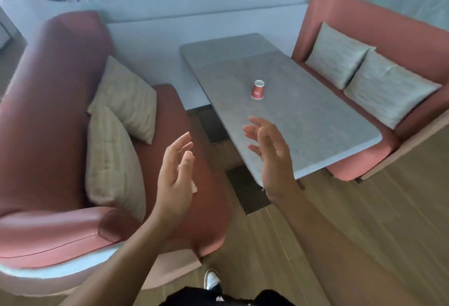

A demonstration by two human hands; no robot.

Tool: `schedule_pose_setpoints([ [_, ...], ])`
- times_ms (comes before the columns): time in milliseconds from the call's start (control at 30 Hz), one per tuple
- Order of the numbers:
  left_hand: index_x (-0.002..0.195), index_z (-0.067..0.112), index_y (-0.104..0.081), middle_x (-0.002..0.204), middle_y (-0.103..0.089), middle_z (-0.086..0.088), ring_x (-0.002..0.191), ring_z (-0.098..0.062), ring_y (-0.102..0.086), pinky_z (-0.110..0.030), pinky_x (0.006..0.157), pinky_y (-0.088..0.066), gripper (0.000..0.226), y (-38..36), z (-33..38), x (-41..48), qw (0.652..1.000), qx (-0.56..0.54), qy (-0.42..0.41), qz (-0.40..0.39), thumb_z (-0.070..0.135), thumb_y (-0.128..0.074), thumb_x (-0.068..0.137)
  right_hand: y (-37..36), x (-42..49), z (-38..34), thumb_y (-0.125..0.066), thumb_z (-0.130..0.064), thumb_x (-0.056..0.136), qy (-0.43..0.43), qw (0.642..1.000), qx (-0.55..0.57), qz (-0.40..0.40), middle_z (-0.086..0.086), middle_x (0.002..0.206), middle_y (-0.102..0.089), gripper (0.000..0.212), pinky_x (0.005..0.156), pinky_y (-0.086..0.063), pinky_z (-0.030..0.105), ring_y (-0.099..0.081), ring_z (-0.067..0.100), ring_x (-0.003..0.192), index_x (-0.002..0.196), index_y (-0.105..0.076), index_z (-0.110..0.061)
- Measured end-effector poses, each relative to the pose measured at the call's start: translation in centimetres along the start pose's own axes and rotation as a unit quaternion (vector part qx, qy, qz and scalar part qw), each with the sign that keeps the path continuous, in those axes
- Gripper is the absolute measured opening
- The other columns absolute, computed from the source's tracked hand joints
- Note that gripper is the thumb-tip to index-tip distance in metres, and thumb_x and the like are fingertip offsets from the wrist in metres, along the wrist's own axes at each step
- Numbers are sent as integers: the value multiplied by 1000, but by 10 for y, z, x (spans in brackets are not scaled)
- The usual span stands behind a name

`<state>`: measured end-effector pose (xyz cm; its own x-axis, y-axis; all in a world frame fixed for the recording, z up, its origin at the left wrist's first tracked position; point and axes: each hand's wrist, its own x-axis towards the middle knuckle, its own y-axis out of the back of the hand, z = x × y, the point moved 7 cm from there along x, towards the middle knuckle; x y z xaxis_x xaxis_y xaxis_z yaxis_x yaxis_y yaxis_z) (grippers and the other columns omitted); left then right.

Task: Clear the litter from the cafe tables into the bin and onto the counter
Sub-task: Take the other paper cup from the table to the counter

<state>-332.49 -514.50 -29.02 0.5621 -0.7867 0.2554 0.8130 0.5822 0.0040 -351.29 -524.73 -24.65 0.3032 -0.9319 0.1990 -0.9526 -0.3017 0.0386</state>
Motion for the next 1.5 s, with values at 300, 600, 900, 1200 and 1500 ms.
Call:
schedule_pose_setpoints([
  [300,148,17,-54,149,-59,1,140,-21,-56,-58,113,-48,55,38,-44,64,995,23,32,96,46,-47,103,-99,93,40,-49,-59,93,-10,992,21,-123,-6,125,-72,51,107,-53,32,-67,6,122,127,-67,-27],
  [600,148,8,-52,145,-60,3,136,-13,-58,-46,113,-50,48,65,-66,111,975,50,64,205,26,-45,104,-176,170,85,-59,-37,100,-41,962,80,-258,-5,116,-72,28,96,-53,22,-67,2,111,123,-69,-26],
  [900,145,27,-55,147,-60,7,140,-18,-56,-51,113,-50,50,13,-102,198,973,58,77,210,47,-50,100,-155,297,141,-65,-28,96,-70,969,82,-221,-2,112,-73,21,97,-52,22,-68,5,108,115,-72,-24],
  [1200,141,35,-54,149,-57,-1,136,-10,-58,-28,109,-50,41,-114,-167,312,989,46,99,104,41,-52,100,-46,409,218,-68,-18,103,-93,992,8,-90,-7,116,-74,18,93,-49,12,-68,-1,111,119,-74,-22],
  [1500,143,37,-53,148,-58,4,138,-11,-56,-42,114,-50,53,-216,-240,376,987,23,156,14,60,-52,95,58,506,298,-74,-41,83,-120,987,-102,13,2,132,-65,37,98,-50,16,-62,-10,111,119,-66,-37],
])
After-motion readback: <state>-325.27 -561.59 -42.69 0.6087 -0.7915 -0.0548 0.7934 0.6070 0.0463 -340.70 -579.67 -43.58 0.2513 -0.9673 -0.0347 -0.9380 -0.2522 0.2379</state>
